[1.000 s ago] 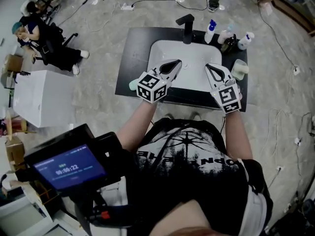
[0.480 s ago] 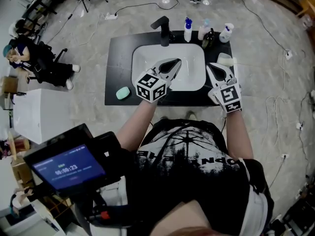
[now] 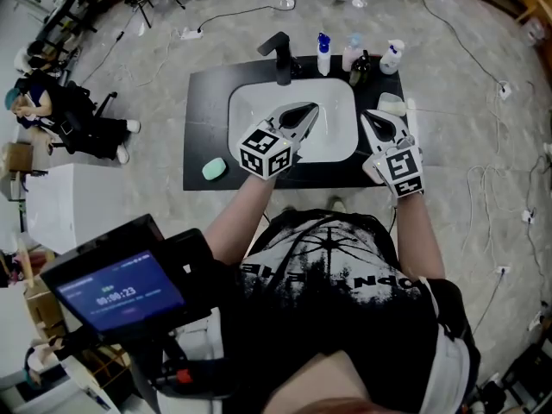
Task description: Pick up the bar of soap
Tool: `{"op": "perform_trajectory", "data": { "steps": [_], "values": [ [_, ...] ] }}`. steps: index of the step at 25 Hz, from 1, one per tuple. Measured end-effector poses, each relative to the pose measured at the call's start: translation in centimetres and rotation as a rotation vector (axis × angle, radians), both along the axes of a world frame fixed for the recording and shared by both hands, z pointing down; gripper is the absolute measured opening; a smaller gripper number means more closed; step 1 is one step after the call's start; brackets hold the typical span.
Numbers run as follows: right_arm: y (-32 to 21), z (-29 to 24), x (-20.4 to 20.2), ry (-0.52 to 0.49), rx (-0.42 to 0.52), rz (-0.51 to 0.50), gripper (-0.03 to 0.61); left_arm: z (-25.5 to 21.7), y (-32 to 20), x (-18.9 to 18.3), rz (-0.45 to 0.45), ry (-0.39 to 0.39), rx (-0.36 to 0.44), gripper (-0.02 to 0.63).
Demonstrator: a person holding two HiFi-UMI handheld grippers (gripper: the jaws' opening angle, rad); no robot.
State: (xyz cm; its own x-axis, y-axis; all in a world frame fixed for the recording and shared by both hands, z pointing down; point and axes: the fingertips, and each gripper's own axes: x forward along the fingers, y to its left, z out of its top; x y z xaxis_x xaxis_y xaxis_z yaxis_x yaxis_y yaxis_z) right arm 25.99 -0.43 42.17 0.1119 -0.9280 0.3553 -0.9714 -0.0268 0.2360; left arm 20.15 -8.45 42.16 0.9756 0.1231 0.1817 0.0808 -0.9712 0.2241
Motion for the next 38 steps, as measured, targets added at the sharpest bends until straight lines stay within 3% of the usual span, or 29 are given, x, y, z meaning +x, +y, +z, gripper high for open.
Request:
{"op": "perform_trajectory", "data": {
  "steps": [19, 38],
  "values": [
    [0.5, 1.1, -1.5, 0.047, -0.030, 0.005, 0.015, 0.8, 0.3, -0.5, 0.023, -0.006, -0.005, 0.011],
    [3.5, 1.0, -5.0, 0.058, -0.053, 0.131, 0.015, 1.8, 4.7, -2.2, 0.248, -0.019, -0.024, 0.011]
  ]
}}
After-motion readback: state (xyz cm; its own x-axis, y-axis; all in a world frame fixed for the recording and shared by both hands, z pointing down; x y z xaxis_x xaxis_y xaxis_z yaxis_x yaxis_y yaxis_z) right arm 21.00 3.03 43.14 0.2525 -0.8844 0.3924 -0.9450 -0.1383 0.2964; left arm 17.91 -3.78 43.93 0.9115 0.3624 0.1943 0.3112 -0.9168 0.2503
